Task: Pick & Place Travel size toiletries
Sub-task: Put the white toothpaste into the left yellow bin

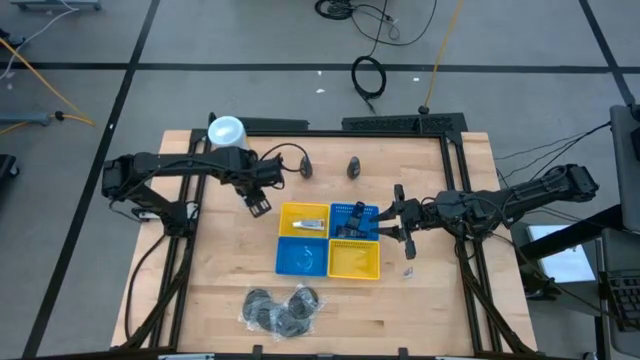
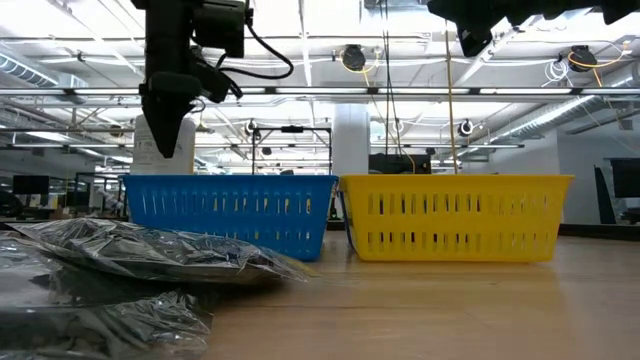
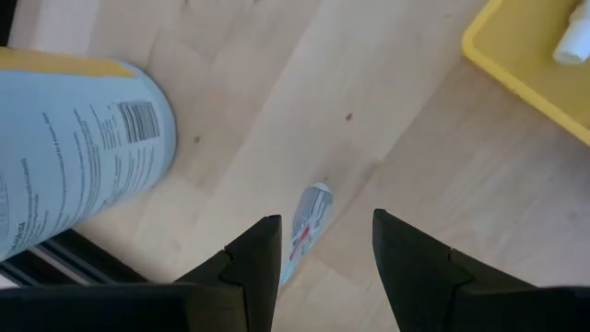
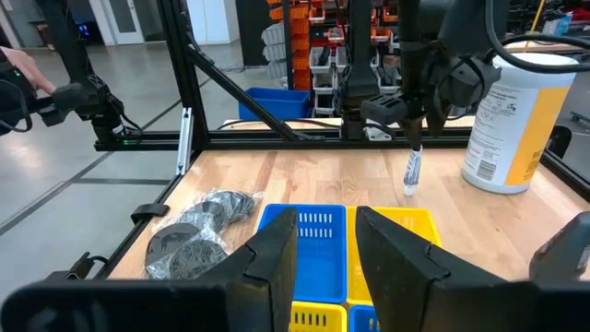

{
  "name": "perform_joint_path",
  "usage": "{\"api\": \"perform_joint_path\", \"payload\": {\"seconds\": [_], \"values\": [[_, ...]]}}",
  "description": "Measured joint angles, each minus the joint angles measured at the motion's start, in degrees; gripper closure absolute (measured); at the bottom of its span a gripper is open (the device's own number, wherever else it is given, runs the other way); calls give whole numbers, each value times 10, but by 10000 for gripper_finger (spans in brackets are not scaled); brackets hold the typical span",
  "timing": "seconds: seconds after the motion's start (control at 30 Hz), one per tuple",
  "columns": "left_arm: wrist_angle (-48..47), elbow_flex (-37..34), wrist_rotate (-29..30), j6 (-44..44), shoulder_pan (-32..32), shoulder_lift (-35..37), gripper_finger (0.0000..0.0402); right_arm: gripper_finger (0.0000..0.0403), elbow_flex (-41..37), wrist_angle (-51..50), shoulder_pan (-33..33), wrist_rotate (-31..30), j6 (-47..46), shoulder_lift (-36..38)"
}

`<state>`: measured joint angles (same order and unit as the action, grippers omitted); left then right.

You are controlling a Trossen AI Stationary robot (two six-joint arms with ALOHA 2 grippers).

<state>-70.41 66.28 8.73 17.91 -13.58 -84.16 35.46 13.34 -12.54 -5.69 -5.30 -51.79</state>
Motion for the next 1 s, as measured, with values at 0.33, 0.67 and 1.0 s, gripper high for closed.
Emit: {"api": "perform_joint_path", "payload": {"seconds": [0.33,0.67,1.0], "values": [[-1,-9,-3,-13,0,0,231,296,0,0,0,0,0,0],[4,-77,-14,-14,0,0,231,297,0,0,0,0,0,0],[24,-92,-18,-35,0,0,240,300,0,1,0,-1,0,0]]}}
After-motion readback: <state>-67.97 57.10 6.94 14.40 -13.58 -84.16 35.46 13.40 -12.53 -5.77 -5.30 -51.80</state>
